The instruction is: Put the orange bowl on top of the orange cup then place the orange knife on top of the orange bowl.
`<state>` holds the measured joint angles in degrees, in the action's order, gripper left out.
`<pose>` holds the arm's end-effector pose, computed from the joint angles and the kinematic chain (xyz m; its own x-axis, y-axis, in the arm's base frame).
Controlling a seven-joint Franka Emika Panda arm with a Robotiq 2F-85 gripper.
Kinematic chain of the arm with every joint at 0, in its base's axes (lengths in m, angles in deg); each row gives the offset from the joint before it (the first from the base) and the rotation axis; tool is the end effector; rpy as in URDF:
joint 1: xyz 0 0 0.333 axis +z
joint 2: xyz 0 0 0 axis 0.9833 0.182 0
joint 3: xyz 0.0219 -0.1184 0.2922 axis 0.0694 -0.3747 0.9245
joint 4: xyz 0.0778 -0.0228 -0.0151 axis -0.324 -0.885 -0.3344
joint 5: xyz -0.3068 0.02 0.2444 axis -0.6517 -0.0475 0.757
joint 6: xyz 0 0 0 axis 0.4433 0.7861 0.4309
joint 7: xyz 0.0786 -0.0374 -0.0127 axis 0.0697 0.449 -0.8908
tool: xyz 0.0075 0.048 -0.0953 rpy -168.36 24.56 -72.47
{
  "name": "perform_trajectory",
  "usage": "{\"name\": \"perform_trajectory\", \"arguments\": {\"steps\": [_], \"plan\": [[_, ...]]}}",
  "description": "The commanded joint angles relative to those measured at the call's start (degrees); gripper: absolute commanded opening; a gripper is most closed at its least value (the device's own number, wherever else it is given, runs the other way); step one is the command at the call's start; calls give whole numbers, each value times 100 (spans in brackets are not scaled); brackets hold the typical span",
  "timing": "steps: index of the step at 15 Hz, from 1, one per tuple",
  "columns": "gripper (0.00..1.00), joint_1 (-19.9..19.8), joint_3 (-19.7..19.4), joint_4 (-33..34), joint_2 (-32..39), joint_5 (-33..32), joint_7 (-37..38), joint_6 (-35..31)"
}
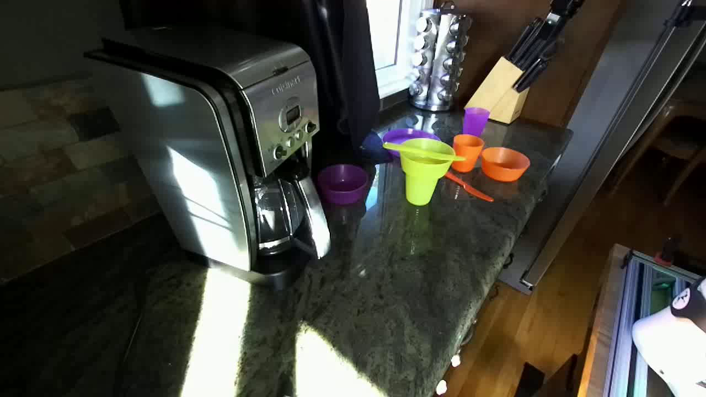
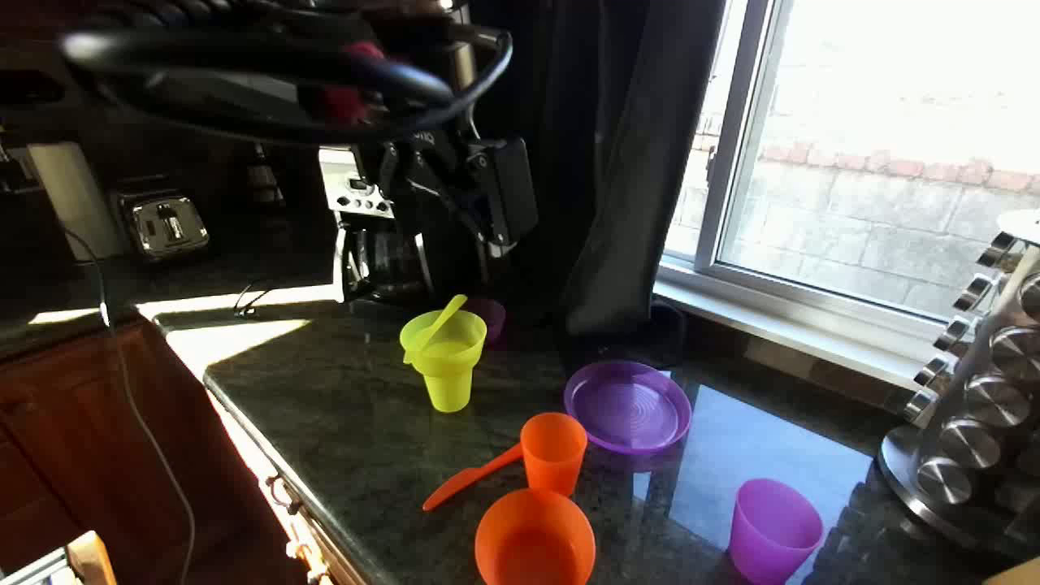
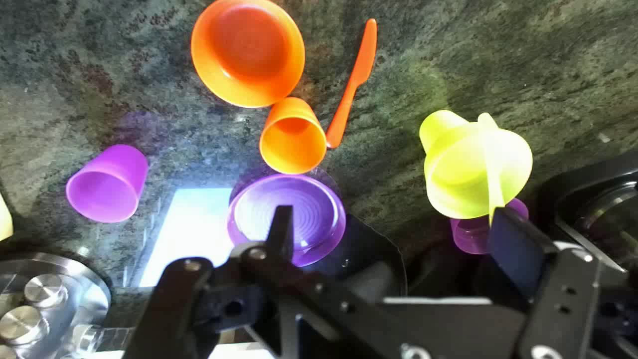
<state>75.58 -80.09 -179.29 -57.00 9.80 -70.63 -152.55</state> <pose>0.3581 -0.1762 0.5775 0.9663 0.0315 0.2554 0.0530 -0.9956 -0.0777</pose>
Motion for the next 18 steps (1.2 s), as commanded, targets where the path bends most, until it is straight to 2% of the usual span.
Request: {"name": "perform_trajectory", "arguments": {"steps": [1,10,11,18], "plan": [[100,-87,65,12,22,51,-43,11],[100,-87,65,13,22,51,-43,11],[100,-120,47,5,190,57,58,32],[100,-557,91,-788,662,130,1014,-1422]]}}
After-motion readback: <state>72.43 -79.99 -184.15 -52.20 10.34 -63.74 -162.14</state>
